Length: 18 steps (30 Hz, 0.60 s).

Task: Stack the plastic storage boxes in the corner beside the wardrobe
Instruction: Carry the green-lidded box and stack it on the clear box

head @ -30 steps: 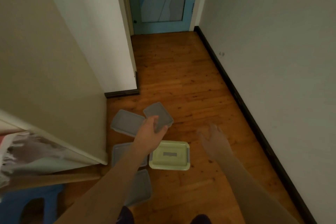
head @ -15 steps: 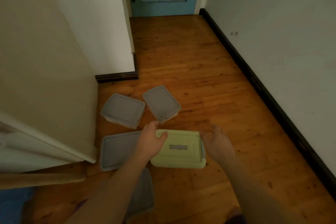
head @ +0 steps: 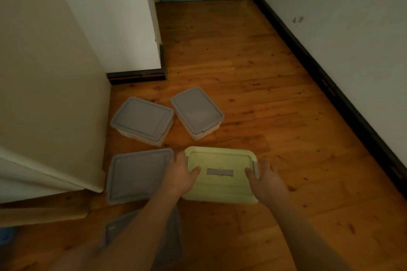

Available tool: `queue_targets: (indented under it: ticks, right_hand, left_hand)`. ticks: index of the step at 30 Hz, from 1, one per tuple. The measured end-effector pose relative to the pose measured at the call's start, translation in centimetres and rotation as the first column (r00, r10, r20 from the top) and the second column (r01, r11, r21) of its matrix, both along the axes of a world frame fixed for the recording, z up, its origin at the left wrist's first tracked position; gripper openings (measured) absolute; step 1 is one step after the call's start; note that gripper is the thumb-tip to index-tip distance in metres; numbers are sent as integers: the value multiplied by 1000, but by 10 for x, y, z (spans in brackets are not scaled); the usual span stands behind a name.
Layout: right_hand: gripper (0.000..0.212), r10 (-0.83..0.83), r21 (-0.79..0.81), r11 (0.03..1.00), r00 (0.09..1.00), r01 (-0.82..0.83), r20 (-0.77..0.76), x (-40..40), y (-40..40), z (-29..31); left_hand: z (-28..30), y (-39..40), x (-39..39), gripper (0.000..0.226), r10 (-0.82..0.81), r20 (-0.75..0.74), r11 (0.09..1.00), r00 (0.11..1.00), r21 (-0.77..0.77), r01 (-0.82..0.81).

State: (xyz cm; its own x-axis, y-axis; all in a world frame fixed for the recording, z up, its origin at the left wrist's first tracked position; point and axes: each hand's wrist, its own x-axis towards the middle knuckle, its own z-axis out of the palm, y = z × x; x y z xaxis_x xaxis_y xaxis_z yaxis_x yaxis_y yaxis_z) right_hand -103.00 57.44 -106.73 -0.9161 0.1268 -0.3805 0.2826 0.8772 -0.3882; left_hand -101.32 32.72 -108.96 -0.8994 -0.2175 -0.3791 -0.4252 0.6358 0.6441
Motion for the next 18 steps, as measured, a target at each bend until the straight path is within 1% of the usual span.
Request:
queue_targets:
  ticks: [6, 9, 12, 14, 18]
  right_hand:
    - [64, -11, 19, 1000, 999, 10, 53, -4, 5, -21]
    - [69, -7, -15, 1000, 996, 9, 88, -3, 3, -34]
    - [69, 6, -38, 999, 996, -3, 91, -3, 2, -42]
    - [69, 3, -50, 999, 997, 1, 74, -3, 3, -46]
    - [69, 24, -66, 998, 994, -16, 111, -3, 6, -57]
  left_hand:
    - [-26, 4, -2, 66, -9, 76, 1000, 997, 8, 8]
    - [-33, 8, -3, 72, -18, 101, 1000, 995, 11, 17]
    - [-42, 7, -5, 70, -20, 65, 999, 998, -30, 22]
    - [-50, 4, -6, 70, -21, 65, 999, 998, -48, 24]
    - [-62, 5, -5, 79, -54, 147, 996, 988, -57, 63]
